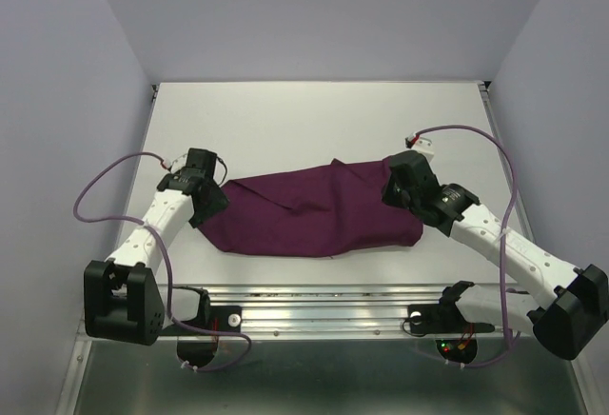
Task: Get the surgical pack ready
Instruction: Pack the surgical kit at the center of the board.
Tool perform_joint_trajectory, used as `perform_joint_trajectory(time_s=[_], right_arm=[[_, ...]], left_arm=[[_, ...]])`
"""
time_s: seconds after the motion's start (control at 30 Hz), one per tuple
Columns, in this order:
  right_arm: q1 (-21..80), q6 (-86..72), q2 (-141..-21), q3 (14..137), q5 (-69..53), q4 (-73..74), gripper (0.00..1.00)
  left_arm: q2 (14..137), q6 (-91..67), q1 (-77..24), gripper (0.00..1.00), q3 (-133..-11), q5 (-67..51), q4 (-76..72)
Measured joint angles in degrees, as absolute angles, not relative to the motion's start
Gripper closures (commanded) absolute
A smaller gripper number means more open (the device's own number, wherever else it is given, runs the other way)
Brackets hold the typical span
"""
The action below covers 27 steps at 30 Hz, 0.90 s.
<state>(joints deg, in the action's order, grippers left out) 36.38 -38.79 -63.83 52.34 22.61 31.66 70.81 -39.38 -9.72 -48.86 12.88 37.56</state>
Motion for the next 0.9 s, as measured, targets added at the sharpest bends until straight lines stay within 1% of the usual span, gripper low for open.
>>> perform_joint_trajectory(time_s=[0.3, 0.63, 0.73, 0.77, 0.83, 0.9], right_arm=[[36.38, -38.79, -63.86, 51.81, 21.89, 31.09, 0.87], [36.38, -38.81, -63.86, 51.59, 21.41, 31.05, 0.87], [36.38, -38.81, -63.86, 51.55, 21.41, 31.03, 0.87], [36.38, -38.81, -63.86, 51.55, 21.41, 31.03, 0.87], [36.38, -38.81, -63.86, 51.55, 21.41, 31.03, 0.87], [36.38, -38.81, -63.86, 51.55, 21.41, 31.03, 0.86]], left_arm=[[69.78, -51.03, -9.63, 0.34, -42.50, 13.65, 36.86], [70.83, -56.25, -9.63, 0.35, -40.05, 14.11, 35.24], [72.07, -56.84, -9.63, 0.40, -39.97, 14.26, 34.54], [72.73, -56.95, -9.63, 0.44, -39.83, 14.28, 34.04], [74.70, -57.14, -9.63, 0.49, -39.31, 14.28, 32.69], [76.12, -57.30, -9.63, 0.51, -38.61, 14.11, 31.83]])
